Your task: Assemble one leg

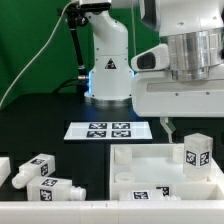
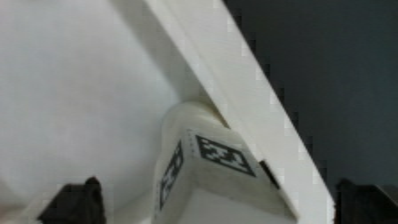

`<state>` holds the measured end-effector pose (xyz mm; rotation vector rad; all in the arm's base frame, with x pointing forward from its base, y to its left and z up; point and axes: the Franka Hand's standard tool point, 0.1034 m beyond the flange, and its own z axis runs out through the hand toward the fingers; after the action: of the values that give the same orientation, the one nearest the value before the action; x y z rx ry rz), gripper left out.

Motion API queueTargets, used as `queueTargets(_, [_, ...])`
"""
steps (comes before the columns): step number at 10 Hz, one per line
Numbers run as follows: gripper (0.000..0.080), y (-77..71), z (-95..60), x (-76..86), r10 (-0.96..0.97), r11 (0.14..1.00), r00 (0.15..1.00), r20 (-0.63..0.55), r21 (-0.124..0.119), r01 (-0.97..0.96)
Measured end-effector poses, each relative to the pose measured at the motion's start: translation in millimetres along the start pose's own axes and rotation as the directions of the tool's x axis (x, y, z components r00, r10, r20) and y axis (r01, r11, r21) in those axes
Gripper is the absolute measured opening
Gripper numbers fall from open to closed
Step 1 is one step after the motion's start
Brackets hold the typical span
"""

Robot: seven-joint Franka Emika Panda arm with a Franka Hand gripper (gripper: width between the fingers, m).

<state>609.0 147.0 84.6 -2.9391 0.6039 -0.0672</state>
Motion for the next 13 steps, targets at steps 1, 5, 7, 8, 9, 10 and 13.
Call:
queueTargets(1, [0.0649,-2.7,0.3,-2.0,-0.118,0.993,0.993,-0.005,-0.012,0.118])
queueTargets(5, [0.0649,-5.4,3.7,5.4,-0.545,0.838,0.837,0.051,-0.013,0.546])
queueTargets(7, [0.0649,-6.1,5.0,5.6,-0.681,0.73,0.73,0.056,-0.019,0.683])
queueTargets(8, [0.0649,-4.8,5.2,6.3,-0.747,0.663,0.662,0.059,-0.019,0.749])
queueTargets(9, [0.0649,-3.6,5.4,7.2,-0.752,0.656,0.656,0.057,-0.019,0.754])
queueTargets(10, [0.0561,-3.3,5.6,7.2,-0.755,0.653,0.653,0.057,-0.019,0.757])
queueTargets(13, [0.0286,-1.8,5.6,8.4,-0.753,0.655,0.655,0.057,-0.02,0.755])
